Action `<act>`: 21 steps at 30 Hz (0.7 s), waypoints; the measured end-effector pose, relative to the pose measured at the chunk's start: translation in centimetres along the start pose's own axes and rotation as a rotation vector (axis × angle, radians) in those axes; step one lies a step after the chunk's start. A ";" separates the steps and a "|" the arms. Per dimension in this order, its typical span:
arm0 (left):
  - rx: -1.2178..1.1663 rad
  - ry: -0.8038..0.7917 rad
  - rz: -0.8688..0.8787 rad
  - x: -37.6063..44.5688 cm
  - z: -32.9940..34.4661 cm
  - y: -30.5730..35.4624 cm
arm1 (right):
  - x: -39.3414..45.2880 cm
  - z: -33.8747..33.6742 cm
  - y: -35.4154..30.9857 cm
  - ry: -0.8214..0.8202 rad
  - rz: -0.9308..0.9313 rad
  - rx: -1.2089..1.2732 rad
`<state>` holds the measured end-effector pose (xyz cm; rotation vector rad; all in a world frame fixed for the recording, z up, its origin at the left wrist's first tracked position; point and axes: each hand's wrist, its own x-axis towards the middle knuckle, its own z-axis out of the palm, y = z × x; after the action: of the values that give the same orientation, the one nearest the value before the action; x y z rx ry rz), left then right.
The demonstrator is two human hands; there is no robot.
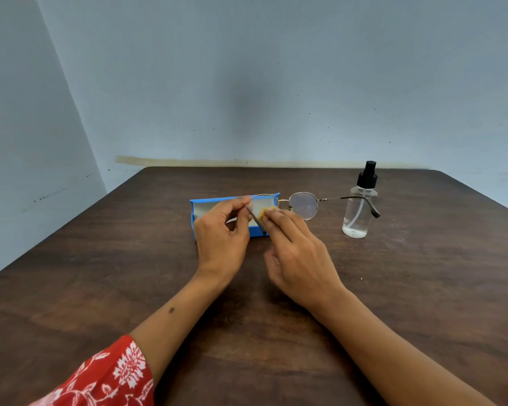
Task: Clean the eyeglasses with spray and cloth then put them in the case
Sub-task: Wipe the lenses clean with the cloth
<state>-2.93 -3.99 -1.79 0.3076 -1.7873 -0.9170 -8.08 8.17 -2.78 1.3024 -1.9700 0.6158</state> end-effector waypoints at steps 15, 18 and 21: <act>0.022 0.009 0.007 0.0 0.0 0.0 | 0.0 0.2 -0.3 -0.008 -0.069 0.052; -0.003 0.018 -0.009 0.1 0.2 -0.2 | 0.0 0.0 0.1 0.008 -0.008 0.004; -0.008 0.010 -0.008 0.1 0.2 -0.2 | 0.0 0.0 0.1 0.008 0.001 -0.001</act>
<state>-3.20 -4.08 -1.92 0.3144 -1.7741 -0.9262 -8.18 8.19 -2.83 1.2965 -1.9644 0.6201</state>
